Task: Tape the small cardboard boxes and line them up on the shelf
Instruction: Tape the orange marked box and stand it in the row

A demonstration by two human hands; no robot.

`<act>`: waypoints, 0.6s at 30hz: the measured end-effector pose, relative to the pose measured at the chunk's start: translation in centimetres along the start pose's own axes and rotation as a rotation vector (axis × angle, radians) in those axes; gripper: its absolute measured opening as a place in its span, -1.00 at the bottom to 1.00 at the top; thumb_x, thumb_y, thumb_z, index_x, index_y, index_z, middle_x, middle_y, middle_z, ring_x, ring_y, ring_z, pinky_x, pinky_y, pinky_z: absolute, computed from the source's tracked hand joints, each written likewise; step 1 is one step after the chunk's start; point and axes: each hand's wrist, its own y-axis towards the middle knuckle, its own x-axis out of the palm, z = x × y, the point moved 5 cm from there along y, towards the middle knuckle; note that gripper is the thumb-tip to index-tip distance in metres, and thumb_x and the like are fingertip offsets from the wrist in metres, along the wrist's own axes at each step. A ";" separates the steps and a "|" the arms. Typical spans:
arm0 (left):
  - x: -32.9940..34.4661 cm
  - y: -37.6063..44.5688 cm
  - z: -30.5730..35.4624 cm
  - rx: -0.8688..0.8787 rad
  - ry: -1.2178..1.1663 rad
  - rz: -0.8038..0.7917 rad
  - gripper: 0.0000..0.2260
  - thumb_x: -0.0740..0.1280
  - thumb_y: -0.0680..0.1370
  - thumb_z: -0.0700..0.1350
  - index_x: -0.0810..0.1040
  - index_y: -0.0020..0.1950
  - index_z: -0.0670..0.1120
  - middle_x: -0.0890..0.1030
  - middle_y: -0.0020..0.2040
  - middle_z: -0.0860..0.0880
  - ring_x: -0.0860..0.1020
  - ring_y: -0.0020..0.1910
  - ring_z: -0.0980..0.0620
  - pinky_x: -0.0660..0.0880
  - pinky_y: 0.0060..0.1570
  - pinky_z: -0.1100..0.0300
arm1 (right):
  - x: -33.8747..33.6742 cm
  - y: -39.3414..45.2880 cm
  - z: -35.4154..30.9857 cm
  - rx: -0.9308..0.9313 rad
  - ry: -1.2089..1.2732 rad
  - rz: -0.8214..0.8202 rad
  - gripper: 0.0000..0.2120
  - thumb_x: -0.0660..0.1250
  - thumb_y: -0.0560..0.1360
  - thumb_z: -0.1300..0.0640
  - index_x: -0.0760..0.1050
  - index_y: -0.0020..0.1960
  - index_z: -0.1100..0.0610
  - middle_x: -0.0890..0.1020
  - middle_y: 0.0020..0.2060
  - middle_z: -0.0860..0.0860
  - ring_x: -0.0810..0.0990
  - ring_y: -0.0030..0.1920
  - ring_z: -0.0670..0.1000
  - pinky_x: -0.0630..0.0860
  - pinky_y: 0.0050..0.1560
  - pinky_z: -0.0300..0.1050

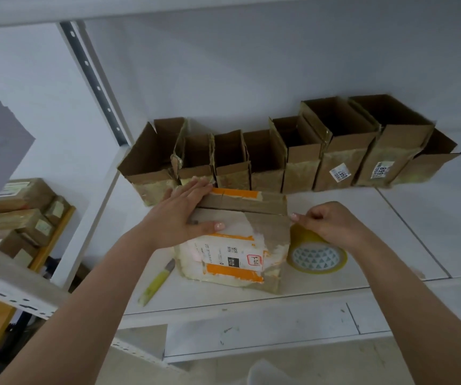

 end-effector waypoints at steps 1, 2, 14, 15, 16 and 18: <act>-0.3 -0.1 0.3 -0.008 0.057 0.005 -0.06 -0.02 0.37 0.55 -0.09 0.61 0.06 -0.13 0.61 0.08 -0.23 0.57 0.05 -0.34 0.47 -0.12 | 0.0 0.2 0.1 -0.011 -0.009 0.002 -0.48 0.39 0.33 -0.33 0.60 -0.33 0.16 0.56 -0.49 0.01 0.55 -0.42 -0.03 0.42 -0.34 -0.19; -0.6 -0.2 1.1 0.005 0.108 0.055 -0.07 -0.10 0.37 0.57 -0.13 0.61 0.07 -0.17 0.59 0.09 -0.28 0.56 0.04 -0.43 0.41 -0.11 | 0.0 0.3 0.2 -0.020 -0.020 0.003 -0.47 0.39 0.34 -0.32 0.61 -0.31 0.19 0.57 -0.46 0.04 0.56 -0.40 -0.01 0.44 -0.33 -0.17; 2.8 -1.2 8.2 0.172 0.022 0.168 -0.28 -0.12 0.48 0.47 -0.03 0.59 0.20 0.01 0.61 0.09 -0.11 0.59 -0.03 -0.06 0.54 -0.13 | 0.3 0.0 -0.3 -0.084 -0.018 -0.005 -0.39 0.38 0.37 -0.30 0.63 -0.17 0.31 0.64 -0.22 0.28 0.65 -0.17 0.22 0.53 -0.18 -0.01; 2.0 -1.7 7.7 0.167 -0.159 0.261 -0.33 -0.03 0.54 0.41 0.07 0.58 0.15 0.12 0.59 0.06 -0.02 0.58 -0.01 0.02 0.53 -0.11 | 0.2 -0.2 -0.3 -0.082 -0.005 0.002 -0.36 0.36 0.32 -0.34 0.63 -0.19 0.30 0.64 -0.24 0.27 0.65 -0.18 0.22 0.51 -0.20 -0.04; 1.2 -2.4 6.7 0.123 -0.334 0.417 -0.40 0.06 0.58 0.32 0.17 0.56 0.10 0.24 0.56 0.04 0.11 0.56 0.03 0.14 0.50 -0.04 | 0.2 -0.3 -0.3 -0.081 0.005 0.011 -0.32 0.33 0.25 -0.39 0.63 -0.21 0.28 0.64 -0.25 0.26 0.64 -0.19 0.21 0.48 -0.22 -0.08; 0.4 -4.5 2.9 -0.086 -0.533 0.784 -0.57 0.18 0.64 0.11 0.33 0.49 0.04 0.43 0.44 0.02 0.34 0.39 0.16 0.31 0.36 0.23 | 0.2 -0.4 -0.2 -0.085 0.015 0.024 -0.26 0.28 0.18 -0.43 0.63 -0.21 0.29 0.64 -0.24 0.28 0.64 -0.18 0.21 0.45 -0.21 -0.10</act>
